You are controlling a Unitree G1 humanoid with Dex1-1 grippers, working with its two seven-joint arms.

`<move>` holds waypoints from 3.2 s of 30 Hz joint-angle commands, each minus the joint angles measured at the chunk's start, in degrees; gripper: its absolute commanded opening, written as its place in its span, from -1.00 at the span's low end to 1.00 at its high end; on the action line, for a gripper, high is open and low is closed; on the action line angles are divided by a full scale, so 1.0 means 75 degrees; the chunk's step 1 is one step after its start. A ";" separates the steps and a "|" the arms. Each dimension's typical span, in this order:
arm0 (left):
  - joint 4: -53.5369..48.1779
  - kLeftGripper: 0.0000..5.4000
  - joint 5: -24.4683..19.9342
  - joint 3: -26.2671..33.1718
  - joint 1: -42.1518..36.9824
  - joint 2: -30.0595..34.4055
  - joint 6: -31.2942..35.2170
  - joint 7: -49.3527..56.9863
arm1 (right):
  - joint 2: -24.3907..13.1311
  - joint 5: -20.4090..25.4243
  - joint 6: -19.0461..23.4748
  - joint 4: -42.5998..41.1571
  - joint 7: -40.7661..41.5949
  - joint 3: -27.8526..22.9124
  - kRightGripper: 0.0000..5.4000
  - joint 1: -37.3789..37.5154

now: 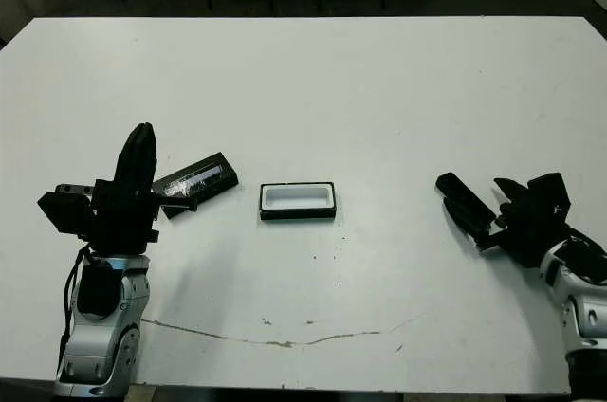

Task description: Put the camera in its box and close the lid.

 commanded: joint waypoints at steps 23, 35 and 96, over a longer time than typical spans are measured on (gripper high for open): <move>0.0076 -1.00 -0.0044 0.0011 0.0157 0.0043 0.0037 -0.0013 | -0.1604 -0.0743 0.1768 -0.1366 0.1870 0.1193 -0.67 -0.0194; 0.0020 -1.00 0.0020 -0.0025 0.0210 0.0035 0.0087 0.0017 | -0.0704 0.0516 0.1033 -0.1487 0.1646 0.0169 -0.67 -0.0974; -0.0007 -1.00 0.0135 -0.0170 0.0292 -0.0057 0.0109 0.0120 | 0.1263 -0.2321 0.1311 0.0584 0.5536 0.5074 -0.67 -0.5566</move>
